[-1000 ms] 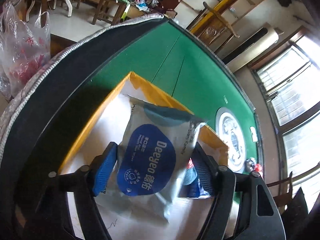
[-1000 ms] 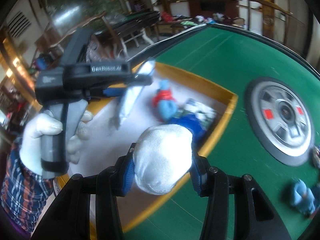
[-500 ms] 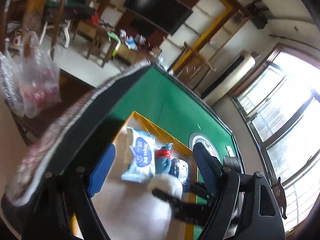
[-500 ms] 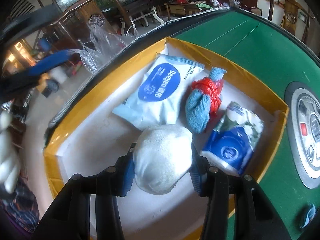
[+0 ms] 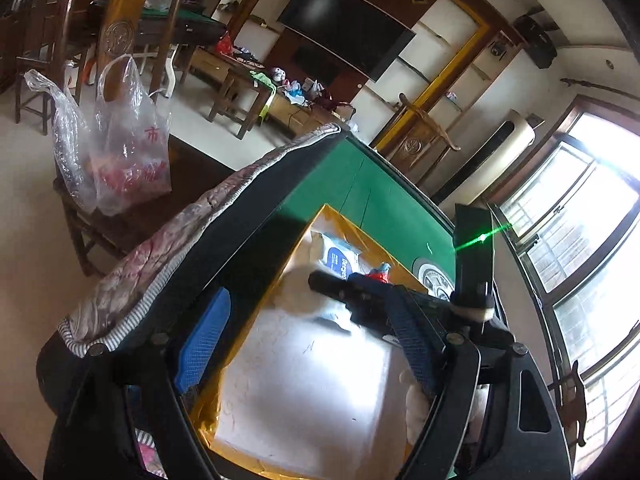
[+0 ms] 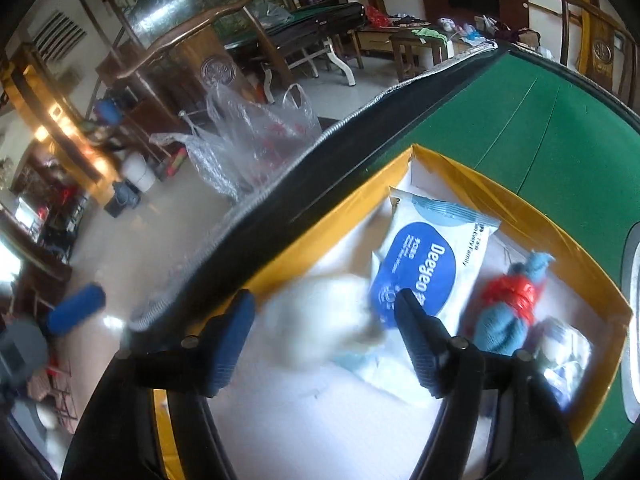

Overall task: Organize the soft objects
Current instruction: 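Lower the wipes pack and cloth ball into the box and open both tools, then move both open tools back over the remaining items on the table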

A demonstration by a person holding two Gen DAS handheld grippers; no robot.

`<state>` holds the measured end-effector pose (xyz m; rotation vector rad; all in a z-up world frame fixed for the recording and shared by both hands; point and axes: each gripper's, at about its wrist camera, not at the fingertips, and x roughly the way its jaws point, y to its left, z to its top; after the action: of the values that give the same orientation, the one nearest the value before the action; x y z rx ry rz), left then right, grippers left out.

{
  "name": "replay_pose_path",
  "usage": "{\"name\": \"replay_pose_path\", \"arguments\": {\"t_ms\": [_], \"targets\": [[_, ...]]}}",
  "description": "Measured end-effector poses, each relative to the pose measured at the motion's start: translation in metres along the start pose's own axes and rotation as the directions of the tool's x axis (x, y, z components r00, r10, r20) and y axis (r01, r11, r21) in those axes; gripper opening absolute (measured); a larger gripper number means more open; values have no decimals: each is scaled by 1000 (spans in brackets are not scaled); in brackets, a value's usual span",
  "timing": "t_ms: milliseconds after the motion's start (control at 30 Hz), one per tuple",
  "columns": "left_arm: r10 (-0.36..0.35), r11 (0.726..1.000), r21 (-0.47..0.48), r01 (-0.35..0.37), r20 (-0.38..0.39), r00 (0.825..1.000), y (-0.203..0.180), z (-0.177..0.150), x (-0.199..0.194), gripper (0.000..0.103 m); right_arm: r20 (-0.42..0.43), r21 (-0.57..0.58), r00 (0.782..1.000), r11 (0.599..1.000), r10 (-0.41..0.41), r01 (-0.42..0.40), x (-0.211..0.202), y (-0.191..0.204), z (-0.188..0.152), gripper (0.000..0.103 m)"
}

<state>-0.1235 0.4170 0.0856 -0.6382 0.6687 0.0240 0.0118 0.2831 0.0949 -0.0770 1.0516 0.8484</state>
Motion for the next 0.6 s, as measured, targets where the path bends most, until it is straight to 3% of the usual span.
{"name": "replay_pose_path", "arguments": {"t_ms": [100,267,433,600], "targets": [[-23,1000,8,23,-4,1000,-6,-4,-3,81,18,27,1000,1000,10,-10,-11,-8,0,69],[-55,997,50,55,0,998,-26,-18,-7,81,105,54,994,999,-6,0,-67,-38,-18,69],[-141,988,63,143,-28,990,-50,-39,3,81,194,150,972,983,-133,104,-146,-105,-61,69],[-201,971,108,211,-101,974,-88,-67,24,81,194,362,934,907,-299,216,-215,-199,-113,69]]}}
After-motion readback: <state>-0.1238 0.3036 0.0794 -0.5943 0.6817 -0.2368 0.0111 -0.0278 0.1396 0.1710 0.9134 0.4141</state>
